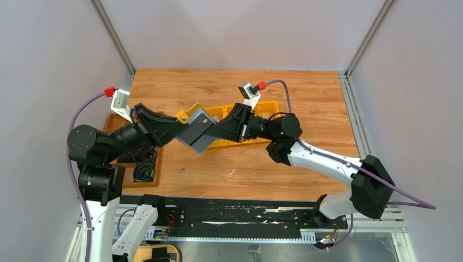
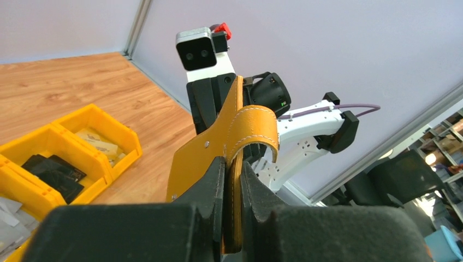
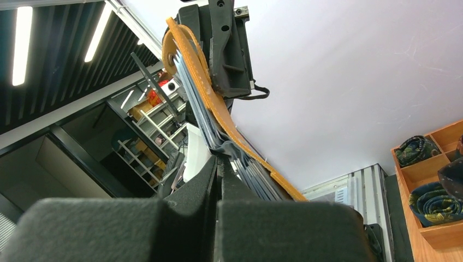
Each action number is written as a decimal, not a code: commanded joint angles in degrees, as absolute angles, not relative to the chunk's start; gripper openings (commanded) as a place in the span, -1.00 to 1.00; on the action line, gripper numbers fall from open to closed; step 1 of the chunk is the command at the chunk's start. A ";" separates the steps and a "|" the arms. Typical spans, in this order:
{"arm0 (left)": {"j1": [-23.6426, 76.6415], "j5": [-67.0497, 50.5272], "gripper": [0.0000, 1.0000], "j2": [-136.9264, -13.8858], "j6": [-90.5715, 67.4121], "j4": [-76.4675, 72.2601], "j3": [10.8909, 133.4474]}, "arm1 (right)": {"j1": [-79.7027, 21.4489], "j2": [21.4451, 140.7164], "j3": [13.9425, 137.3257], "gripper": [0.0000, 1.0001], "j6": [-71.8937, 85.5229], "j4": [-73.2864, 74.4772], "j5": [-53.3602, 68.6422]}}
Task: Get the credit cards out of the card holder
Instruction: Remove the credit card from the card holder.
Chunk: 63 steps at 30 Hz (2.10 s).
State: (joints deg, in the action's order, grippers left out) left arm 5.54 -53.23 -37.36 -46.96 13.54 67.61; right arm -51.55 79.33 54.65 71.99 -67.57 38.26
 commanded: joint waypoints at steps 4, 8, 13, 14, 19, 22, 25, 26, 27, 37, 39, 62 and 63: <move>5.54 -48.84 -0.93 -37.06 -38.38 20.68 70.07 | -51.05 78.34 56.32 -1.00 71.98 -69.95 37.69; 5.54 -48.43 -0.93 -36.97 -36.46 22.59 69.30 | -51.56 79.25 57.68 -1.00 71.94 -69.70 37.87; 5.54 -48.24 -1.00 -36.90 -37.19 21.63 70.01 | -52.13 80.30 57.86 -1.00 72.50 -70.42 38.08; 5.54 -48.13 -1.00 -36.98 -37.38 21.57 70.31 | -52.16 80.33 57.32 -1.00 72.62 -71.00 37.99; 5.54 -48.72 -1.00 -37.47 -41.32 18.19 70.46 | -52.25 80.74 54.98 -0.85 72.94 -73.41 35.29; 5.54 -48.94 -1.00 -37.60 -42.91 17.36 70.45 | -52.45 82.21 55.61 -0.72 74.51 -76.50 33.37; 5.54 -49.15 -1.00 -37.37 -44.04 16.71 70.36 | -52.64 84.95 58.14 -0.62 76.66 -79.24 32.56; 5.54 -49.28 -1.00 -37.55 -44.39 16.38 70.44 | -52.71 85.74 58.89 -0.60 77.20 -80.00 32.45; 5.54 -49.38 -1.00 -37.73 -44.90 16.08 70.65 | -52.81 86.39 59.49 -0.57 77.59 -80.63 32.28; 5.54 -48.21 -1.00 -38.80 -47.13 12.49 70.27 | -53.13 89.19 61.06 -0.81 79.74 -83.95 30.37; 5.54 -47.53 -1.00 -39.20 -47.20 12.09 70.88 | -53.09 89.13 60.77 -0.89 79.82 -84.44 30.26; 5.54 -44.12 -1.00 -39.74 -48.98 10.65 75.10 | -51.59 87.83 55.28 -1.00 80.94 -89.03 27.41; 5.56 -43.93 -1.00 -39.73 -48.63 10.67 75.28 | -51.59 87.66 54.97 -1.00 80.88 -89.03 27.39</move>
State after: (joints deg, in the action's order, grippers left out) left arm 5.43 -44.73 -39.79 -49.04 13.80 72.25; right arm -52.07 88.99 56.36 80.58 -86.21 28.67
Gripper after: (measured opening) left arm 0.117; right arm 0.006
